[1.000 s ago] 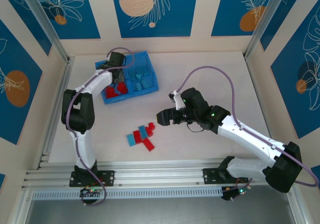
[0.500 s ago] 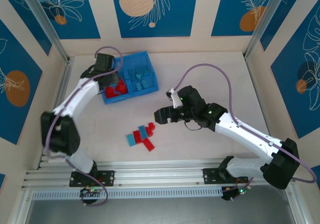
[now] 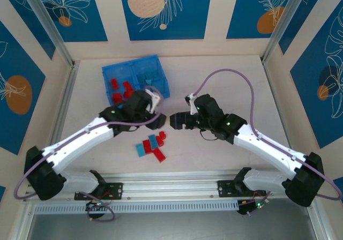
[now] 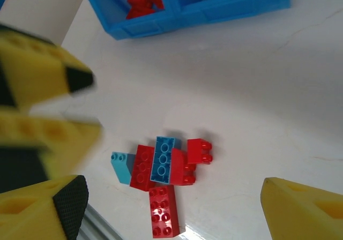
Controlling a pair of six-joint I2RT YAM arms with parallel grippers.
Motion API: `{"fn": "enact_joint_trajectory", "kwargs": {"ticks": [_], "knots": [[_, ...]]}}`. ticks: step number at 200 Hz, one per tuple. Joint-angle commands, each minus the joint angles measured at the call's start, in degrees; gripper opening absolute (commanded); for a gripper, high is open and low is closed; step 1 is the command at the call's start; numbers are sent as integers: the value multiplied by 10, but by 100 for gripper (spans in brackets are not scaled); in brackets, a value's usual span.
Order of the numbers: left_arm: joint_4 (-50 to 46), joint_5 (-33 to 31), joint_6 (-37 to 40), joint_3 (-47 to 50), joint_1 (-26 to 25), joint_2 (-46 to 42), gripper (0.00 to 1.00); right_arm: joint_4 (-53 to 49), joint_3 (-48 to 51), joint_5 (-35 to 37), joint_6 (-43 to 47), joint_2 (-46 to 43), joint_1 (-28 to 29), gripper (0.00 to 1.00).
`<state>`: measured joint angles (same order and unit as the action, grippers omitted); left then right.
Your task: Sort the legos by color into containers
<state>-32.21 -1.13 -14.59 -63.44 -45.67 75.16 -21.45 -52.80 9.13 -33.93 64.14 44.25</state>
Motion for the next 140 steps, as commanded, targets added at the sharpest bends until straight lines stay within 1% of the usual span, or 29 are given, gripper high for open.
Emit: {"fn": "enact_joint_trajectory", "kwargs": {"ticks": [1, 42, 65, 86, 99, 140], "knots": [[-47, 37, 92, -1, -14, 50, 65, -5, 25, 44, -12, -57, -9, 86], [-32, 40, 140, -19, -13, 139, 73, -47, 67, 51, -21, -149, -31, 87], [-29, 37, 151, -36, -13, 199, 74, -62, 79, 58, -24, -184, -38, 88], [-26, 15, 155, -44, -13, 243, 74, -66, 86, 60, -24, -201, -43, 89], [-17, 1, 153, -43, -13, 261, 71, -65, 88, 57, -24, -202, -45, 89], [-8, -24, 143, -48, -13, 298, 49, -55, 93, 49, -24, -195, -49, 89]]}}
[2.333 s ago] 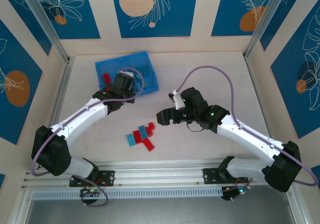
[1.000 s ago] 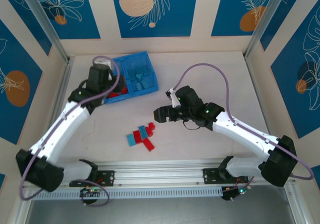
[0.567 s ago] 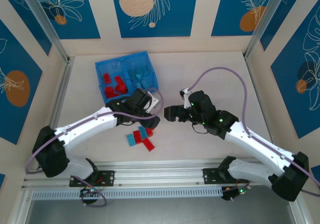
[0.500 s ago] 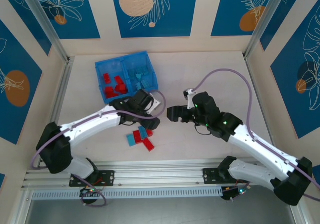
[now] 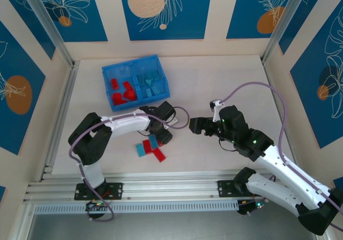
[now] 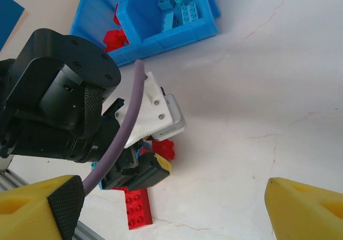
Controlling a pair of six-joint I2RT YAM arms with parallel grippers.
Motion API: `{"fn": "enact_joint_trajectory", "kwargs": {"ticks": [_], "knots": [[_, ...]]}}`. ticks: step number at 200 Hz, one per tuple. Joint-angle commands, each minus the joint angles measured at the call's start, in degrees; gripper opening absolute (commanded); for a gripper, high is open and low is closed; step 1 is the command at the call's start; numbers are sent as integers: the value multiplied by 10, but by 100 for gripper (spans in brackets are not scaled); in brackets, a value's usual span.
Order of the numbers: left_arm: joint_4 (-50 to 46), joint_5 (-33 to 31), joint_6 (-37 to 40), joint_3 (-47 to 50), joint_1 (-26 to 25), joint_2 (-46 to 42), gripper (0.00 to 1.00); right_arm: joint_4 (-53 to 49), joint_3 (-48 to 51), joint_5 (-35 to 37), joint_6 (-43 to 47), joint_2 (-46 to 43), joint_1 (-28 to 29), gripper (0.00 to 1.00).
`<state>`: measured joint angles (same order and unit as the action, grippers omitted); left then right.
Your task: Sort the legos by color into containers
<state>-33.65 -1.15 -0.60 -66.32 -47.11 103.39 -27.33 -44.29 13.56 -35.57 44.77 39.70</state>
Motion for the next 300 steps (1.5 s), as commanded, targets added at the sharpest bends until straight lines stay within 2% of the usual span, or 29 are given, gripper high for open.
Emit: {"fn": "enact_joint_trajectory", "kwargs": {"ticks": [1, 25, 51, 113, 149, 188, 211, 230, 283, 300], "knots": [[7, -24, 3, -18, 2, 16, 49, 3, 8, 5, -7, -2, -4, 89], [19, -36, -2, -13, 2, 24, 37, 9, 9, -2, -7, 2, -5, 89], [27, -43, -5, -12, 1, 25, 28, 11, 7, -16, -4, 10, -6, 89], [62, -78, -52, 9, 25, -84, 21, 57, 8, -122, 29, 23, -6, 89], [60, -105, -96, 5, 89, -162, 21, 81, 10, -148, 32, 33, -2, 89], [31, -138, -150, -41, 217, -185, 20, 94, 8, -141, 29, 47, 0, 89], [27, -157, -178, -92, 284, -151, 20, 98, 5, -141, 31, 57, 0, 89], [10, -140, -203, -161, 325, -83, 20, 103, 4, -143, 32, 66, 1, 89], [-32, -96, -262, -343, 391, 132, 19, 109, 7, -148, 25, 72, 3, 89], [-41, -64, -271, -381, 397, 170, 27, 106, 7, -151, 25, 76, 4, 89]]}}
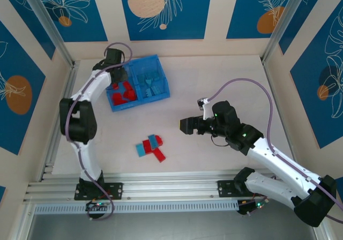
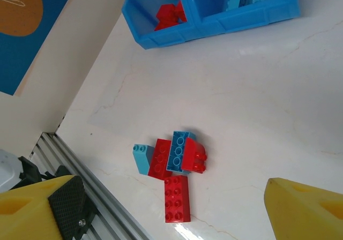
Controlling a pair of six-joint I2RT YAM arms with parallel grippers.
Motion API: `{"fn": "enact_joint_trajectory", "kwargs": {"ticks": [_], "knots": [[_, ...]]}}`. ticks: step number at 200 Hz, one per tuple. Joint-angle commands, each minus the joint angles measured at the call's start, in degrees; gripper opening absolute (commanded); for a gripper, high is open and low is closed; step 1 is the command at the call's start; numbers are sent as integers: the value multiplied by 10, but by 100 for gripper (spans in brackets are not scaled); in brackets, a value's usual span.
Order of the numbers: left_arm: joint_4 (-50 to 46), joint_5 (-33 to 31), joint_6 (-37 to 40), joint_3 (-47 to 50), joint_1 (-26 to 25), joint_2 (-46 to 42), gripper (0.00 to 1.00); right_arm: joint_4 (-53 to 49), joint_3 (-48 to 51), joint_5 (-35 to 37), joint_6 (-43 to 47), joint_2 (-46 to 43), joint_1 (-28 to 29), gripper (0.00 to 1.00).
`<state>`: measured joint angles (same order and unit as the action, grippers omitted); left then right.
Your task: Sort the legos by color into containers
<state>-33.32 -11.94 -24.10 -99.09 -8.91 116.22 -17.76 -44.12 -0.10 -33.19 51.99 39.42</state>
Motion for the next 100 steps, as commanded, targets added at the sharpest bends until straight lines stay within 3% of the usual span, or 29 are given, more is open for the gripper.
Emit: {"fn": "enact_joint_trajectory", "kwargs": {"ticks": [1, 30, 73, 100], "knots": [[-46, 44, -36, -55, 16, 43, 28, 10, 6, -14, 1, 4, 7, 89], [-31, 59, -46, -46, 15, 29, 43, 13, 10, -12, 1, 5, 7, 89], [-10, 70, -47, 15, 12, -71, 48, 20, 2, -16, -5, 16, 10, 89], [12, 95, -55, 99, 1, -197, 47, 25, 0, -9, -13, 25, 19, 88]]}}
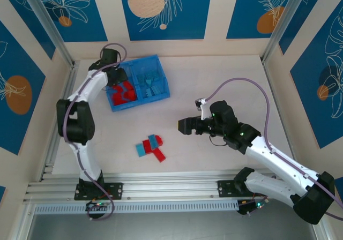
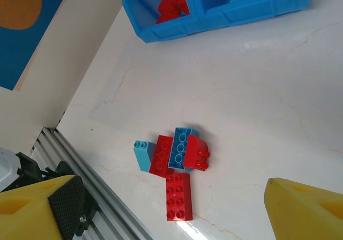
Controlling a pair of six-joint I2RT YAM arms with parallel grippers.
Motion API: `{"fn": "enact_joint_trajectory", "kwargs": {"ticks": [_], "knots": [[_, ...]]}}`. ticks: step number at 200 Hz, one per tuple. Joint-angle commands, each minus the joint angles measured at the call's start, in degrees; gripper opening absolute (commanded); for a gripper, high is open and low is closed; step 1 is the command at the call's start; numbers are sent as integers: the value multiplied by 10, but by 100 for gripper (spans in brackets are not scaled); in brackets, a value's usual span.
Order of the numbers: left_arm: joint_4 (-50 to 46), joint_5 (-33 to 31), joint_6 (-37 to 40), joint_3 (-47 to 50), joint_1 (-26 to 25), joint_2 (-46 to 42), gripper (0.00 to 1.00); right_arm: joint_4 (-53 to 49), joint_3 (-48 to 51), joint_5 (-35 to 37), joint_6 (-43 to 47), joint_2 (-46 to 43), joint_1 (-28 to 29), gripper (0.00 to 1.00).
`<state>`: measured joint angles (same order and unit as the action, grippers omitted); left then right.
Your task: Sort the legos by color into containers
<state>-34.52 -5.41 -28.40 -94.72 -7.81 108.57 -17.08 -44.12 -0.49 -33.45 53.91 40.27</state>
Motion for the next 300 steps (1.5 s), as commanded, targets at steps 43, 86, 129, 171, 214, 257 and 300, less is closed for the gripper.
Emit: {"fn": "enact_joint_trajectory", "kwargs": {"ticks": [43, 86, 129, 171, 214, 257, 300], "knots": [[43, 48, 66, 234, -106, -376, 46, -18, -54, 65, -7, 78, 88, 83], [-70, 63, 191, 321, -173, -566, 51, -42, -164, 101, -17, 253, 198, 73], [-158, -65, 214, 384, -173, -683, 74, -36, -244, 179, -65, 407, 267, 62], [-129, -95, 197, 460, -173, -730, 94, -85, -348, 233, -35, 527, 295, 55], [-118, -107, 199, 470, -173, -733, 100, -122, -410, 261, -27, 599, 296, 51], [-115, -112, 195, 474, -173, -747, 100, -141, -441, 255, -22, 637, 296, 50], [-114, -119, 194, 476, -172, -750, 100, -150, -457, 246, -12, 653, 304, 38]]}}
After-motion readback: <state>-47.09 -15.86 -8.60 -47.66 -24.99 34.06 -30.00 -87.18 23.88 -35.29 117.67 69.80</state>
